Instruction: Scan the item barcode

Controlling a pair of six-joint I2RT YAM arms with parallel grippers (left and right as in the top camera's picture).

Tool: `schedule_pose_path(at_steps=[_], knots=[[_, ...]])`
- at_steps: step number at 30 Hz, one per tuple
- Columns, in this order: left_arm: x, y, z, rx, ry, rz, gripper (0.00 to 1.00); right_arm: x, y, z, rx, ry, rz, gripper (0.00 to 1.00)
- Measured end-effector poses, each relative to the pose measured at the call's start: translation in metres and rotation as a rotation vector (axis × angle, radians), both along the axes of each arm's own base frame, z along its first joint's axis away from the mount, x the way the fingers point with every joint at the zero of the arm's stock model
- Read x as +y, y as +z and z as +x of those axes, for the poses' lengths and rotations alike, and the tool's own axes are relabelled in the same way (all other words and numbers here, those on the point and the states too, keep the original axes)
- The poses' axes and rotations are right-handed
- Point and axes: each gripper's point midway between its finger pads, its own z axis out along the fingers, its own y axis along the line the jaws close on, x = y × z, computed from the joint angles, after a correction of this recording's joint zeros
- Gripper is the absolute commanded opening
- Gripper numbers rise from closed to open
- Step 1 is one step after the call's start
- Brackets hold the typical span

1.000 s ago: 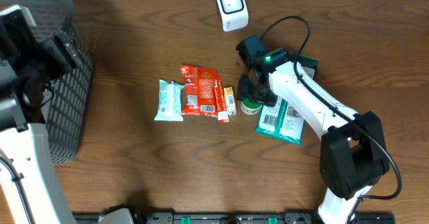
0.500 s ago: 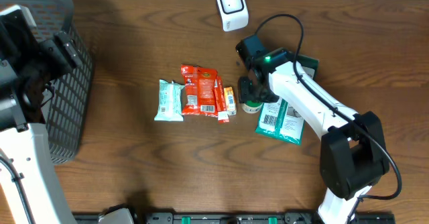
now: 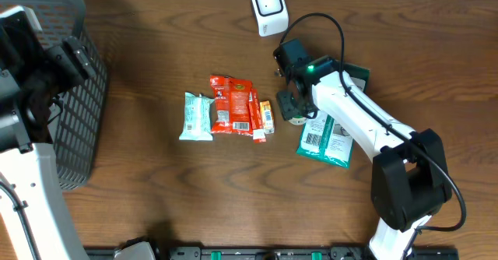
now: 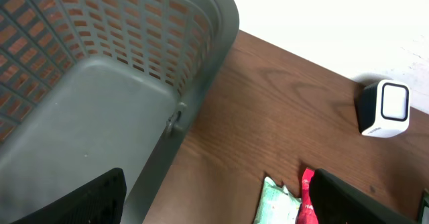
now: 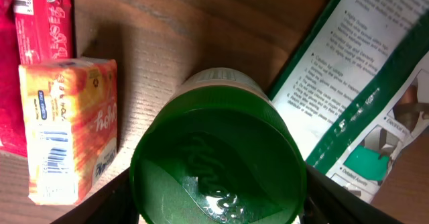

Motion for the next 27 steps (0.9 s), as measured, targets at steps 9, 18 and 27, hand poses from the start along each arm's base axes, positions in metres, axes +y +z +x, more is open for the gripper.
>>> schedule_pose_path(at_steps=[9,18,27], knots=[[0.000,0.000,0.000,0.000,0.000,0.000,0.87,0.014,0.001,0.002,0.000,0.023,0.072,0.70],[0.000,0.000,0.000,0.000,0.000,0.000,0.87,0.018,0.001,0.002,0.005,0.039,0.091,0.82],[0.000,0.000,0.000,0.000,0.000,0.000,0.87,0.025,0.012,0.001,0.019,0.032,0.126,0.90]])
